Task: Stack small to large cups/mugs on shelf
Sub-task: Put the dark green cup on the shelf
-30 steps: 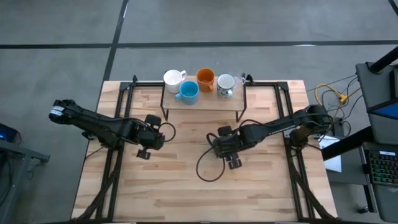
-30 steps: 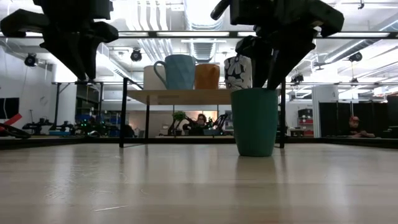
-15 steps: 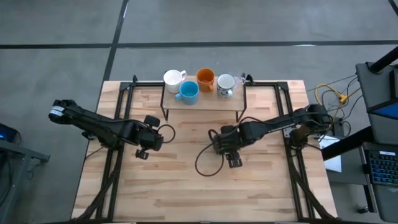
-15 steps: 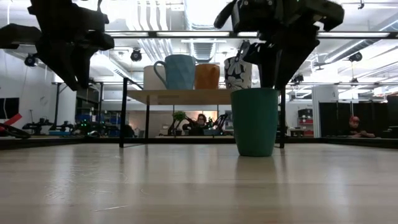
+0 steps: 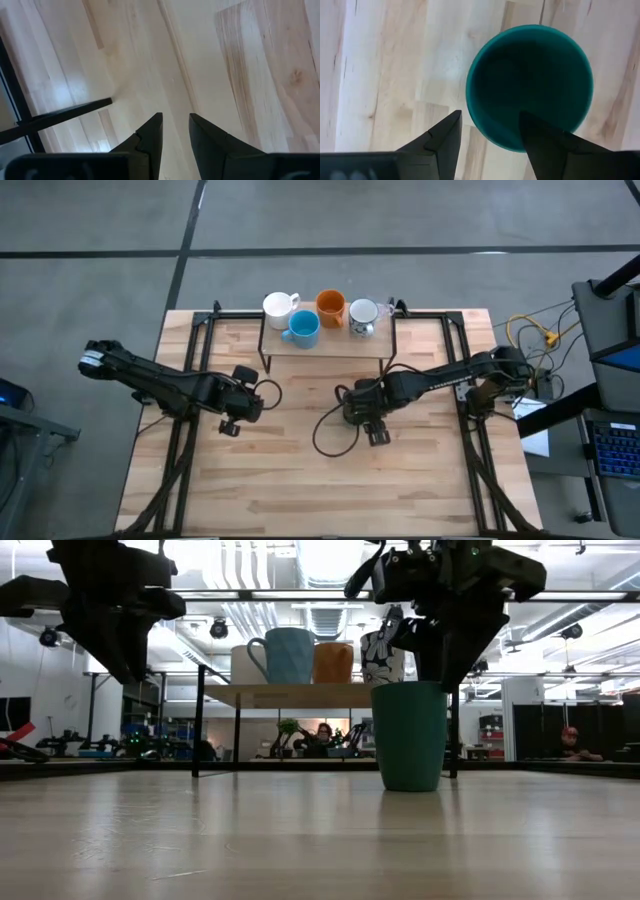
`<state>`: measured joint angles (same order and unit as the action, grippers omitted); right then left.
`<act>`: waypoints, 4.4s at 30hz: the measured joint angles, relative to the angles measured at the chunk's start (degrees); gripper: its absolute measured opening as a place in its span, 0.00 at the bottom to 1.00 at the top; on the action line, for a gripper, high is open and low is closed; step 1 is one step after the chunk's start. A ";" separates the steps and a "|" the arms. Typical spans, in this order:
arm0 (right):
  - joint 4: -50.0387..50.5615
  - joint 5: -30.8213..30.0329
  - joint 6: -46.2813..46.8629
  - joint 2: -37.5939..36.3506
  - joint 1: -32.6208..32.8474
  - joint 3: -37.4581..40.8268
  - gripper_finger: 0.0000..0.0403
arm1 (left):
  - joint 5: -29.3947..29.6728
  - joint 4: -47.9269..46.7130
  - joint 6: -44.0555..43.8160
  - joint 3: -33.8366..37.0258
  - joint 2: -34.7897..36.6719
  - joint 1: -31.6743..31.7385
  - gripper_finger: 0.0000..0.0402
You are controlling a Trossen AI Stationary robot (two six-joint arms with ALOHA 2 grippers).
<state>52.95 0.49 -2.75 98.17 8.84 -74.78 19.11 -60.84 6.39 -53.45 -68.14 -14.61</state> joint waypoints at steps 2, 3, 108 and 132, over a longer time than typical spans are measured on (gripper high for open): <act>-0.02 0.13 -0.64 0.00 -0.02 0.02 0.46 | 0.00 0.00 0.01 0.00 0.00 0.00 0.20; -0.02 0.13 -0.81 0.00 -0.02 0.02 0.45 | 0.00 0.02 0.02 0.00 0.00 0.00 0.20; 37.05 4.13 -11.93 6.82 -16.56 -37.99 0.02 | -0.07 0.35 0.02 -0.04 -0.02 0.00 0.20; 37.08 -2.71 -24.31 13.42 -21.98 -46.05 0.02 | -0.07 0.02 0.02 0.04 -0.02 0.02 0.20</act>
<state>90.03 -2.22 -27.05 111.59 -13.15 -120.82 19.05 -60.82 6.42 -53.41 -68.16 -14.59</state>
